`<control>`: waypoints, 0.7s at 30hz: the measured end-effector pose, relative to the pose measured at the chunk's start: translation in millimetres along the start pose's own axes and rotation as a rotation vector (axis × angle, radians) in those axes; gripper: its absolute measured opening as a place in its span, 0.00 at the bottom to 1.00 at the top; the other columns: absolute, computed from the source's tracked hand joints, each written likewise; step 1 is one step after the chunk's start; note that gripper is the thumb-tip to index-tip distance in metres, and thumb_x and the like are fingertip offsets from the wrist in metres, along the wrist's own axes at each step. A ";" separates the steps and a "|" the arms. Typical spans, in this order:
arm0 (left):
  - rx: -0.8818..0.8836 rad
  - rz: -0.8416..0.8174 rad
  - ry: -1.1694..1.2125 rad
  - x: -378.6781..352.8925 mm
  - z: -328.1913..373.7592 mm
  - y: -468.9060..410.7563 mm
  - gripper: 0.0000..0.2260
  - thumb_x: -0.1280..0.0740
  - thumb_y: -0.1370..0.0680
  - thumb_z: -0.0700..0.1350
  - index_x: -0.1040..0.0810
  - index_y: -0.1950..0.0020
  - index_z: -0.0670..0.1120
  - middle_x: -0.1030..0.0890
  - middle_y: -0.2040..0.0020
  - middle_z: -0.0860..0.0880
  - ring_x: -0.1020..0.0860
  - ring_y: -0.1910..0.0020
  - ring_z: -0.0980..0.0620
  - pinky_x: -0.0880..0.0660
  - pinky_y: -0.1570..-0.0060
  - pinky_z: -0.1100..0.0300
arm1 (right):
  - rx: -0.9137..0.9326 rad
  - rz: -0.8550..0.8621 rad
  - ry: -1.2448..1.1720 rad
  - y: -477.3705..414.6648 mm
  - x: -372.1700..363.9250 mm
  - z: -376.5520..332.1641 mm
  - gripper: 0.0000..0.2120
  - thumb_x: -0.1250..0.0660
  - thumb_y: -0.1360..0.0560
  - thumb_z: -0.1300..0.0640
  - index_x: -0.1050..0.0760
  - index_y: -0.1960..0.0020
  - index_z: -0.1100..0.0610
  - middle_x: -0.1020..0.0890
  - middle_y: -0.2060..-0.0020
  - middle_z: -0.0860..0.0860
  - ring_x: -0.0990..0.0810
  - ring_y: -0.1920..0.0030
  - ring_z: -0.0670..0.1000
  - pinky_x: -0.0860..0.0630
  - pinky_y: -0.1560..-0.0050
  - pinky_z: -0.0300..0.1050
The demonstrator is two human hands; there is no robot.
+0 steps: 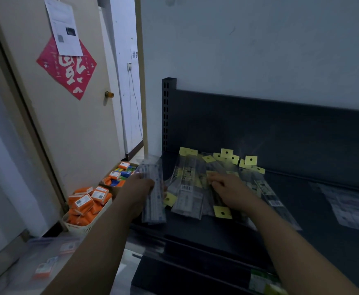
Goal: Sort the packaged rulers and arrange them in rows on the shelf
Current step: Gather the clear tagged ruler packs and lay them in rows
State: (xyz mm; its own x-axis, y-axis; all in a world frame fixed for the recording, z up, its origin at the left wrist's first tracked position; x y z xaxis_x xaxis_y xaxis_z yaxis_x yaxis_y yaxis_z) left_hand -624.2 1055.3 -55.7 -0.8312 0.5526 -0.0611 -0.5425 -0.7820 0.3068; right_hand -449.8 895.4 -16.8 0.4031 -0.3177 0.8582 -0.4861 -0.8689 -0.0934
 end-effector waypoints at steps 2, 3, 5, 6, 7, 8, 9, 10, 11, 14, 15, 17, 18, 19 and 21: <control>-0.018 -0.002 -0.021 0.7 0.1 -4.0 0.21 0.39 0.27 0.34 0.31 0.33 0.38 0.19 0.49 0.35 0.18 0.50 0.38 0.21 0.51 0.37 | 0.030 -0.010 0.061 -2.9 -2.7 -4.4 0.15 0.46 0.18 0.59 0.23 0.40 0.60 0.27 0.34 0.52 0.32 0.31 0.55 0.36 0.36 0.40; -0.032 -0.002 -0.042 0.7 1.7 -5.8 0.22 0.38 0.28 0.36 0.31 0.34 0.39 0.19 0.47 0.35 0.18 0.49 0.37 0.22 0.50 0.36 | 0.056 -0.042 0.087 -4.6 -7.1 -10.0 0.15 0.47 0.18 0.58 0.25 0.37 0.59 0.31 0.30 0.51 0.37 0.28 0.53 0.40 0.33 0.40; -0.046 -0.003 -0.109 0.1 6.4 -7.6 0.22 0.37 0.30 0.38 0.30 0.35 0.42 0.21 0.45 0.36 0.20 0.47 0.36 0.23 0.49 0.35 | 0.117 -0.102 0.125 -6.0 -15.0 -24.7 0.17 0.47 0.17 0.57 0.29 0.32 0.57 0.35 0.27 0.51 0.41 0.27 0.51 0.45 0.31 0.39; -0.041 -0.010 -0.137 -1.7 9.9 -5.1 0.21 0.37 0.29 0.38 0.29 0.35 0.42 0.22 0.45 0.36 0.21 0.47 0.36 0.23 0.49 0.35 | 0.143 -0.121 0.125 -6.9 -17.8 -30.9 0.18 0.48 0.17 0.57 0.30 0.30 0.56 0.35 0.27 0.52 0.41 0.27 0.50 0.46 0.31 0.39; -0.034 -0.021 -0.163 -3.6 13.5 -2.6 0.20 0.37 0.28 0.37 0.28 0.36 0.41 0.21 0.45 0.36 0.21 0.47 0.36 0.23 0.49 0.35 | 0.163 -0.136 0.114 -7.2 -19.5 -36.7 0.18 0.48 0.17 0.57 0.31 0.30 0.55 0.35 0.27 0.52 0.42 0.26 0.50 0.46 0.31 0.39; -0.023 -0.038 -0.188 -6.0 16.4 -0.2 0.17 0.37 0.27 0.36 0.28 0.37 0.41 0.21 0.46 0.36 0.21 0.48 0.36 0.23 0.48 0.36 | 0.176 -0.158 0.105 -8.9 -22.1 -39.3 0.18 0.49 0.17 0.58 0.31 0.29 0.54 0.36 0.27 0.51 0.43 0.26 0.50 0.47 0.30 0.40; -0.010 -0.046 -0.212 -7.2 18.1 0.6 0.15 0.38 0.25 0.36 0.27 0.39 0.40 0.21 0.47 0.37 0.21 0.48 0.36 0.23 0.47 0.37 | 0.188 -0.181 0.102 -9.9 -24.2 -41.2 0.19 0.49 0.17 0.59 0.31 0.29 0.53 0.37 0.26 0.50 0.44 0.25 0.50 0.48 0.29 0.41; -0.001 -0.060 -0.229 -8.8 20.0 1.8 0.13 0.38 0.24 0.36 0.27 0.40 0.40 0.21 0.47 0.37 0.21 0.49 0.37 0.23 0.47 0.39 | 0.183 -0.202 0.094 -12.7 -26.7 -39.7 0.19 0.49 0.18 0.60 0.31 0.29 0.52 0.38 0.25 0.49 0.45 0.25 0.50 0.49 0.28 0.43; 0.002 -0.062 -0.241 -8.9 21.7 1.8 0.12 0.38 0.24 0.35 0.27 0.40 0.40 0.21 0.49 0.38 0.21 0.50 0.38 0.23 0.48 0.40 | 0.170 -0.206 0.071 -14.7 -26.9 -37.5 0.20 0.49 0.18 0.61 0.30 0.30 0.51 0.39 0.25 0.49 0.46 0.24 0.49 0.50 0.27 0.43; -0.017 -0.043 -0.247 -7.3 25.5 -1.4 0.11 0.39 0.23 0.34 0.26 0.42 0.41 0.21 0.52 0.39 0.22 0.51 0.38 0.23 0.48 0.41 | 0.097 -0.143 0.003 -21.0 -19.9 -26.6 0.18 0.47 0.18 0.60 0.29 0.31 0.52 0.37 0.26 0.48 0.43 0.26 0.48 0.48 0.28 0.41; -0.029 -0.031 -0.258 -6.2 26.9 -3.1 0.11 0.39 0.24 0.34 0.25 0.42 0.40 0.21 0.52 0.39 0.22 0.51 0.38 0.24 0.47 0.40 | 0.085 -0.143 0.013 -22.4 -18.5 -24.3 0.17 0.46 0.18 0.58 0.30 0.31 0.53 0.36 0.26 0.47 0.42 0.26 0.48 0.47 0.28 0.41; -0.047 -0.013 -0.273 -4.6 28.1 -8.4 0.12 0.40 0.24 0.33 0.24 0.43 0.38 0.21 0.54 0.38 0.21 0.51 0.37 0.23 0.47 0.41 | 0.050 -0.158 0.030 -26.2 -18.0 -19.7 0.17 0.45 0.18 0.56 0.28 0.32 0.54 0.33 0.28 0.48 0.38 0.27 0.49 0.43 0.28 0.44; -0.050 -0.009 -0.277 -4.2 28.6 -10.5 0.12 0.40 0.24 0.33 0.24 0.43 0.38 0.21 0.54 0.39 0.21 0.51 0.38 0.23 0.48 0.42 | 0.029 -0.140 0.025 -29.4 -16.7 -17.1 0.16 0.44 0.18 0.56 0.25 0.35 0.55 0.29 0.31 0.49 0.33 0.30 0.51 0.38 0.30 0.46; -0.052 -0.004 -0.284 -4.1 29.7 -12.0 0.12 0.40 0.24 0.33 0.24 0.43 0.38 0.21 0.54 0.39 0.21 0.51 0.38 0.22 0.48 0.42 | 0.020 -0.096 0.014 -32.5 -13.0 -16.1 0.14 0.42 0.19 0.56 0.22 0.39 0.57 0.24 0.36 0.51 0.27 0.35 0.52 0.32 0.34 0.47; -0.050 -0.002 -0.307 -4.6 30.6 -16.4 0.12 0.39 0.25 0.35 0.24 0.43 0.37 0.20 0.54 0.39 0.20 0.52 0.39 0.22 0.48 0.42 | 0.017 0.012 -0.007 -39.1 -4.8 -14.2 0.11 0.39 0.21 0.57 0.20 0.45 0.58 0.19 0.46 0.53 0.22 0.45 0.53 0.25 0.44 0.46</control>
State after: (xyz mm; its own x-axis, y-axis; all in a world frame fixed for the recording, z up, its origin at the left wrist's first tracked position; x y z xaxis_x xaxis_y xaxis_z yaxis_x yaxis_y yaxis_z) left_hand -607.8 1074.4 -31.4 -0.7588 0.6092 0.2304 -0.5556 -0.7901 0.2592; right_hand -443.8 936.3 -10.1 0.4029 -0.3304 0.8535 -0.4772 -0.8716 -0.1122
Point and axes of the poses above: each hand's wrist, its own y-axis away from the middle knuckle, its own x-axis out of the back of the hand, z = x × y, the point moved 6 cm from there along -y, towards the middle knuckle
